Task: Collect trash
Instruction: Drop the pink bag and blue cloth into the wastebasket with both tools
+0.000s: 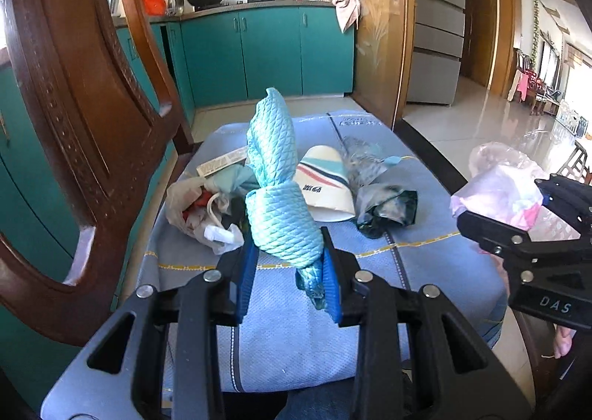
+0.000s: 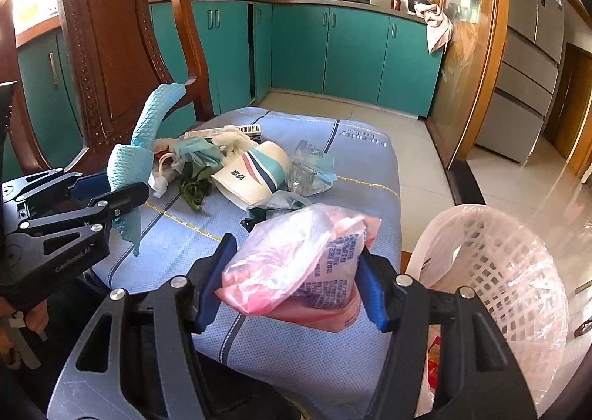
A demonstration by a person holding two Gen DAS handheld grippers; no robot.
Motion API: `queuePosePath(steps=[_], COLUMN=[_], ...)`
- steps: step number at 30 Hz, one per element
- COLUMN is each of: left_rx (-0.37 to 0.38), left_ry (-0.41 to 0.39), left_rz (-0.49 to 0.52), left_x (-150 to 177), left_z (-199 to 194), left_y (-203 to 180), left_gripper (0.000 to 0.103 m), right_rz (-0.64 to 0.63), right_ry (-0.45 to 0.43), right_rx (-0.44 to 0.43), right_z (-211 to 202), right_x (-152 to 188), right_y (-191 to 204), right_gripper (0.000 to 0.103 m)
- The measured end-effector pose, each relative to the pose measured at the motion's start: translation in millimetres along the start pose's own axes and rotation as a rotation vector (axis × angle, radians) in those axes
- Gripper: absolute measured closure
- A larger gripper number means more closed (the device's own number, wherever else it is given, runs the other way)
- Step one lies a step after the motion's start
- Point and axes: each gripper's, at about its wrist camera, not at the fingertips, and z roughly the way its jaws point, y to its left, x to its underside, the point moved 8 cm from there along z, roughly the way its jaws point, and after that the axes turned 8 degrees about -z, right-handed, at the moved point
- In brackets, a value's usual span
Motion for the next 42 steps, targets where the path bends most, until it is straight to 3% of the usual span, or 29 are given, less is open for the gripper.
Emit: queuePosePath(steps=[8,18,27,32,35,36,37,42], left_rx=[0.023,0.135,0.335,0.473,0.521,0.507,0.488,0.397], left_ry=[0.001,0.022,0.057,0.123,0.163,0.163,0.153,0.129], left_rz=[0.005,0.055,0.169,0.252,0.29,0.294,0.291,0.242], left_x=[-2,-7,-15,-5,3,5,3,-8], left_z=[-7,-9,-5,6,15,19,21,29], left_y=[-16,-79,-188,-260,-286,-290,-289,-259], left_gripper=[0.07,0.07,0.07,0.069,0.056,0.04,0.033,0.032], right_rz=[0.037,0.156,0.309,0.356,0.375,0.38,0.384,0.371], right_ry=[-0.046,-0.094,-0.068,-0.068,-0.065,-0.063,-0.061,-0.045], right_rx=[0.018,0.135,0.266,0.327,0.347,0.349,0.347,0.331], right_z=[-18,-57,-91,-113,-119,-120,-119,-106], right_x=[-5,21,82,104,111,113,114,112], right_y=[-20,-99,-182,-212,-223,-225,-226,-221], right_gripper=[0.042,0.042,0.042,0.042,0.042,0.042,0.042,0.041])
